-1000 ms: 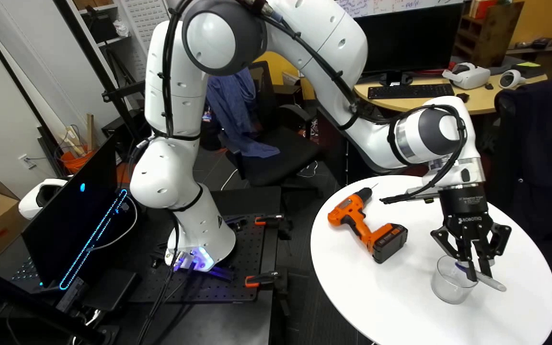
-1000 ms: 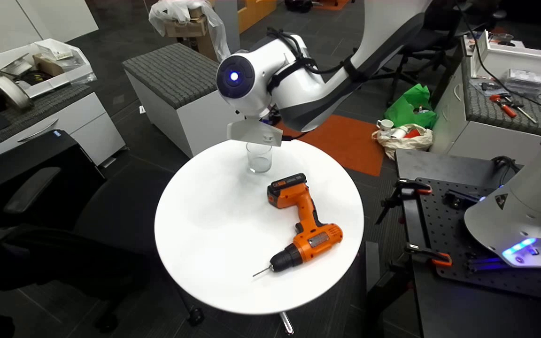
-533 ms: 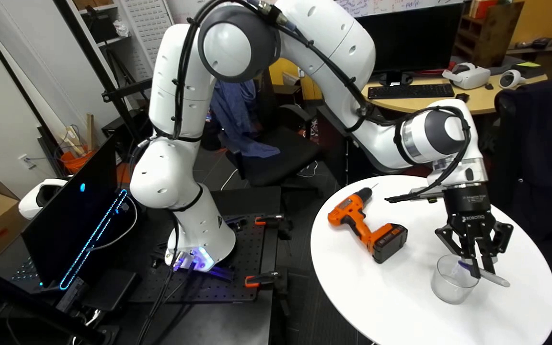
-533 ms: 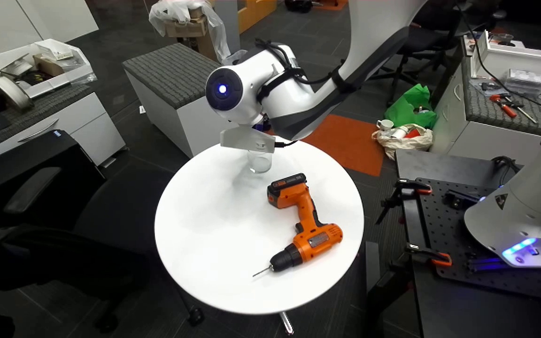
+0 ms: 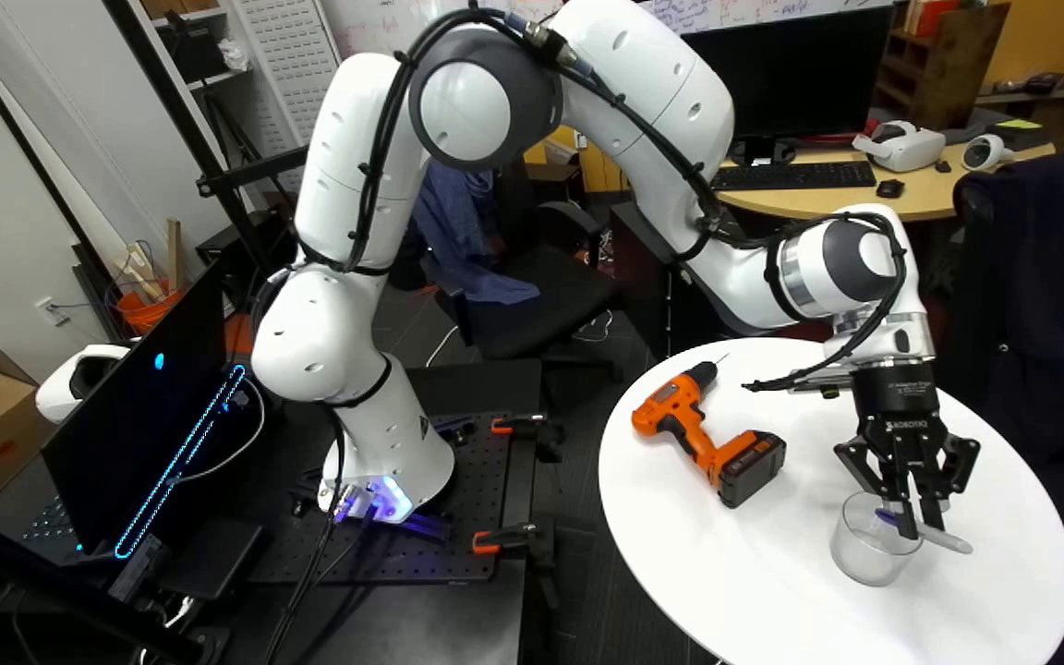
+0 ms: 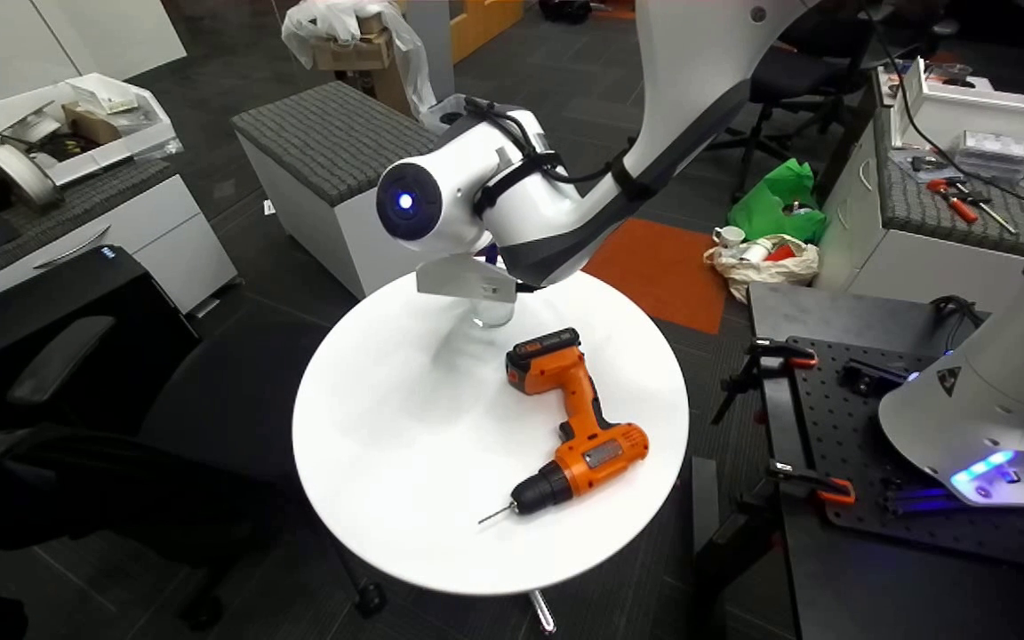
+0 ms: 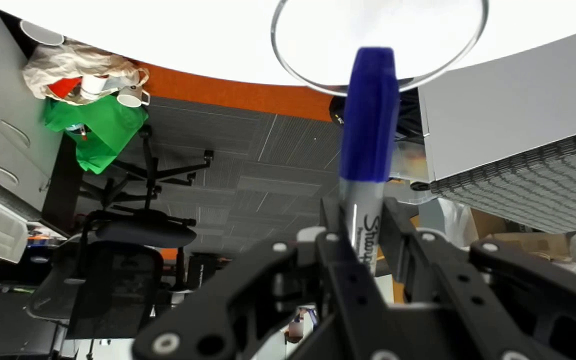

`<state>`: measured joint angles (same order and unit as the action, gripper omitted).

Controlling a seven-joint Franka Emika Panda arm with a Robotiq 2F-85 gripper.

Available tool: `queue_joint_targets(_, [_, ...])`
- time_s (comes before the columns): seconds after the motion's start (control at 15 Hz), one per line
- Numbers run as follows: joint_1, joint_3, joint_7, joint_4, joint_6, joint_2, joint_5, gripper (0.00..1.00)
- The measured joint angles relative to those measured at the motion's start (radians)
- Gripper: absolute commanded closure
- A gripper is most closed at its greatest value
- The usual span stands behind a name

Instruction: Put the blue marker in the glass cup on the table

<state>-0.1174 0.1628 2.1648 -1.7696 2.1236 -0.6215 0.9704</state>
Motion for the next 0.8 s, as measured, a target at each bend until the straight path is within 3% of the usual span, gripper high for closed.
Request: queue_joint_targets(0.8, [-0.012, -0.02, 0.0, 0.068, -0.083, -0.07, 0.0, 0.94])
